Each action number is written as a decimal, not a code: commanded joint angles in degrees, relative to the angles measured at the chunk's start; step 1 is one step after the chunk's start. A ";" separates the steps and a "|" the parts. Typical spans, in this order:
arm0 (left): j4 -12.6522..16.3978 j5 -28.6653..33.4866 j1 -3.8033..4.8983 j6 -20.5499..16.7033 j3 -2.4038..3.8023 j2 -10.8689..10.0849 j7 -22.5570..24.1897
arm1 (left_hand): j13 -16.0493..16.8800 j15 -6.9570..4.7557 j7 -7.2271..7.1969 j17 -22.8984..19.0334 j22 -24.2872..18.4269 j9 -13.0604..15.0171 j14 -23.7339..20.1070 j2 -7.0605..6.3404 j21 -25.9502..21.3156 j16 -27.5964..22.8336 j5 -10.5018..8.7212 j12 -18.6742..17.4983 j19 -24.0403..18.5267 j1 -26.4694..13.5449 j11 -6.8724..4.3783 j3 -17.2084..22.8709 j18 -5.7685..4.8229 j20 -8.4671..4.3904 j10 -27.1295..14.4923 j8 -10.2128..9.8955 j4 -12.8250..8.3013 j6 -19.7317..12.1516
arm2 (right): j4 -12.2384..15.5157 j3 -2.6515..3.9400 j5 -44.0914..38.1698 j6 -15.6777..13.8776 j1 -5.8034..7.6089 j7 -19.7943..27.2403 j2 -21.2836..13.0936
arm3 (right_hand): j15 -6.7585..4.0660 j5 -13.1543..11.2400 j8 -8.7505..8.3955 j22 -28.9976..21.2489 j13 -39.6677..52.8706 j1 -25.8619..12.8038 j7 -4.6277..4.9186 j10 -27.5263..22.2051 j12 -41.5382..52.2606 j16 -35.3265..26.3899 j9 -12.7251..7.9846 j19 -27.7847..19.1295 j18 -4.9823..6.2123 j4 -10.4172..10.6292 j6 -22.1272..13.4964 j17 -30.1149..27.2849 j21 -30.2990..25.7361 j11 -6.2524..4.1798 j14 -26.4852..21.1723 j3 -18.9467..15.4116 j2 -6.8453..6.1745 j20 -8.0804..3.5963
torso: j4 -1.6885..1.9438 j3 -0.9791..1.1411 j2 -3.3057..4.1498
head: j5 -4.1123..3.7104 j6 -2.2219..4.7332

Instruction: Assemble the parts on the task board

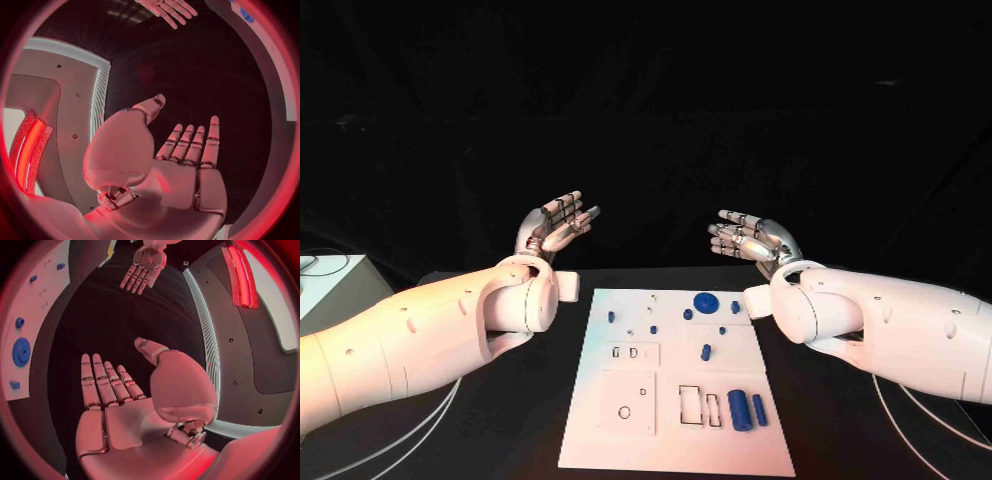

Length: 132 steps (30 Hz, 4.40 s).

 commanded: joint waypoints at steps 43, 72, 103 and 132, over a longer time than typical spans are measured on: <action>16.98 -7.60 0.07 20.41 -0.01 -12.48 -3.58 | 2.12 -10.69 1.34 30.48 30.71 5.15 37.97 -2.20 49.54 50.06 0.23 3.82 19.97 1.39 -5.20 8.91 5.27 -8.30 41.83 9.46 -3.04 27.73 | -2.52 -0.97 -76.47 11.65 1.93 -21.48 -1.47 | -12.76 -1.34 5.60 50.85 1.34 9.31 0.46 38.93 1.20 66.55 3.93 46.62 -0.95 0.27 31.88 52.14 60.16 -9.33 46.83 3.95 -8.76 -11.22 | 2.42 -0.48 6.49 | -3.63 -1.91; 19.81 -8.13 0.23 21.31 0.11 -13.67 -4.61 | 2.08 -10.55 1.53 31.12 33.01 5.33 37.81 -2.67 52.96 50.96 0.23 3.06 20.28 0.51 -4.96 9.47 5.18 -8.24 41.15 9.25 -2.68 26.98 | -5.32 -1.00 -86.28 15.23 0.53 -28.60 2.21 | -12.39 -1.25 5.49 61.59 1.30 8.39 0.22 36.50 1.13 73.97 4.88 47.73 -2.09 2.31 31.10 58.61 69.14 -9.01 46.27 3.33 -10.23 -10.49 | 4.10 -0.45 9.57 | -5.68 -2.56; 19.59 -8.10 0.25 21.67 0.14 -13.74 -4.97 | 2.04 -10.46 1.67 31.18 33.41 5.33 37.73 -2.72 53.49 51.04 0.23 2.87 20.29 0.35 -4.84 9.58 5.14 -8.17 40.91 9.13 -2.57 26.70 | -5.34 -1.00 -86.76 14.96 0.29 -28.86 2.77 | -13.28 -1.16 8.67 66.60 2.26 10.25 -0.94 40.85 1.99 75.59 7.57 48.33 -2.72 3.10 35.67 59.24 72.87 -10.25 46.09 5.10 -7.00 -11.02 | 4.50 -0.56 10.98 | -6.32 -2.20; 19.07 -8.07 0.25 22.04 0.14 -13.70 -5.69 | 2.04 -10.43 1.71 31.22 33.68 5.36 37.65 -2.58 53.88 51.09 0.22 2.77 20.17 0.59 -4.79 9.88 5.15 -8.11 40.79 9.10 -2.68 26.57 | -3.38 -0.18 -88.79 2.30 1.20 -34.31 4.23 | -14.14 -1.98 11.74 70.54 3.23 11.39 -1.98 43.90 1.55 76.87 11.35 49.00 -3.36 1.55 36.96 60.60 75.68 -11.30 46.36 6.62 -4.47 -11.87 | 4.85 -0.63 11.62 | -6.34 -1.13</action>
